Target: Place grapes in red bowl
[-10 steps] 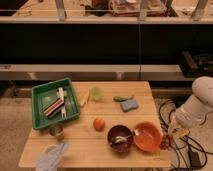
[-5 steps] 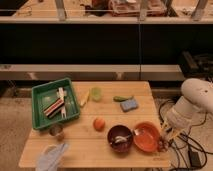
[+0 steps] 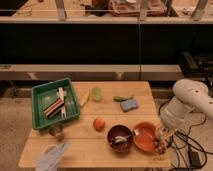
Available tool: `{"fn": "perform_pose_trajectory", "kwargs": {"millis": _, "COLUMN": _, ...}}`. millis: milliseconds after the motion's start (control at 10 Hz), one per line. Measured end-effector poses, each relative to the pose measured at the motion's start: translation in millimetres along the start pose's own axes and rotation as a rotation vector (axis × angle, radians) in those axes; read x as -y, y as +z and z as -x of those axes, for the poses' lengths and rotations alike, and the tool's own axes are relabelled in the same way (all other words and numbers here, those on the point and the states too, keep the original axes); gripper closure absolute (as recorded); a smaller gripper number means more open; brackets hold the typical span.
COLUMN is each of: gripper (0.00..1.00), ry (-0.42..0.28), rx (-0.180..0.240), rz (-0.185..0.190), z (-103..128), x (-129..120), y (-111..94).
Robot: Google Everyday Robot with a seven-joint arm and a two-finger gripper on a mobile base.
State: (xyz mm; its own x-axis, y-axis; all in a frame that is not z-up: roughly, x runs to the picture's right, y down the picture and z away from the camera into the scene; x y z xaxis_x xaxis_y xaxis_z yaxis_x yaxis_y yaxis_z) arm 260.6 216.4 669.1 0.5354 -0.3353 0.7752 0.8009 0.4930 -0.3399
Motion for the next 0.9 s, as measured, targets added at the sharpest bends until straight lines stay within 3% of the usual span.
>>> {"fn": "perform_pose_trajectory", "kwargs": {"millis": 400, "gripper": 1.0, "ry": -0.039, "rx": -0.062, "rz": -0.018, "z": 12.0, "x": 30.4, "y": -26.8}}
{"fn": "perform_pose_trajectory", "kwargs": {"millis": 900, "gripper": 1.0, "ry": -0.008, "rx": -0.07, "rz": -0.062, "z": -3.9, "x": 41.3, "y": -49.0}}
